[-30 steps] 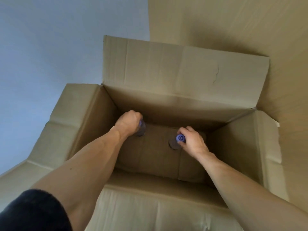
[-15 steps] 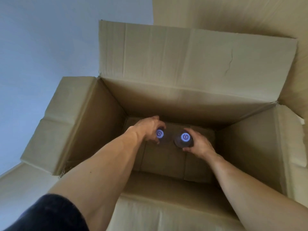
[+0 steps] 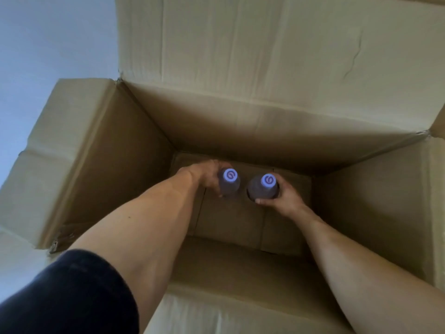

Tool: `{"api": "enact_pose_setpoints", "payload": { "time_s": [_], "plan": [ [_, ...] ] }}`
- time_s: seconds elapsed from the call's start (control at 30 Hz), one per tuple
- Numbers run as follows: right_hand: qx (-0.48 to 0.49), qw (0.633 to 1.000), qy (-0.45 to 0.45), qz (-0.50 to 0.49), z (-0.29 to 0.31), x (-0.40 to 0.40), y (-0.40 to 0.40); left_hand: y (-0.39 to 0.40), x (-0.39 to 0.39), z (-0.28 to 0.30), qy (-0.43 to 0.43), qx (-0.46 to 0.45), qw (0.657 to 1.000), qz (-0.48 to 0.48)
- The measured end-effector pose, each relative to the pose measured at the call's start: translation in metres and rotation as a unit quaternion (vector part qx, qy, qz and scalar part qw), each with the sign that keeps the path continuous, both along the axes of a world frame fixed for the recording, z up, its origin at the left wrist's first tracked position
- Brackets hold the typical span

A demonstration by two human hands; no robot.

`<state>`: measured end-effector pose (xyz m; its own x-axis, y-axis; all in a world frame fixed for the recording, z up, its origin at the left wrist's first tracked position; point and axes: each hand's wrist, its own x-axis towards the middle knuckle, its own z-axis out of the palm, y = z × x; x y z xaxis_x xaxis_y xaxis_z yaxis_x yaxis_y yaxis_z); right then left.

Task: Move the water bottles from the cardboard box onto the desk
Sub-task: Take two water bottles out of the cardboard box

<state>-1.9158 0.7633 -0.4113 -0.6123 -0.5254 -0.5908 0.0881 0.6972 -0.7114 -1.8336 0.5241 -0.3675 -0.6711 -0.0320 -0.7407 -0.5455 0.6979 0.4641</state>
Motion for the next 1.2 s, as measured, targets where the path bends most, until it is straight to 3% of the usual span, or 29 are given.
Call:
{"api": "enact_pose_setpoints", "payload": {
  "time_s": [0.17, 0.27, 0.43, 0.6, 0.9, 1.2],
  "plan": [
    [-0.044, 0.995, -0.075, -0.058, 0.015, -0.002, 0.006, 0.006, 0.003, 0.010, -0.041, 0.008, 0.999, 0.025],
    [-0.080, 0.984, -0.126, -0.099, 0.027, 0.002, 0.011, 0.010, 0.004, 0.026, -0.073, 0.082, 0.992, 0.058],
    [-0.135, 0.958, -0.224, -0.115, 0.067, 0.006, 0.021, 0.021, 0.021, 0.066, -0.084, 0.243, 0.949, 0.183],
    [-0.188, 0.920, -0.309, -0.152, 0.118, 0.018, 0.026, 0.034, 0.038, 0.107, -0.041, 0.307, 0.910, 0.275],
    [-0.291, 0.881, -0.310, -0.207, 0.214, 0.052, 0.016, 0.062, 0.066, 0.195, 0.086, 0.367, 0.814, 0.441],
    [-0.352, 0.847, -0.319, -0.237, 0.294, 0.097, 0.009, 0.068, 0.112, 0.283, 0.101, 0.453, 0.776, 0.427]
  ]
}}
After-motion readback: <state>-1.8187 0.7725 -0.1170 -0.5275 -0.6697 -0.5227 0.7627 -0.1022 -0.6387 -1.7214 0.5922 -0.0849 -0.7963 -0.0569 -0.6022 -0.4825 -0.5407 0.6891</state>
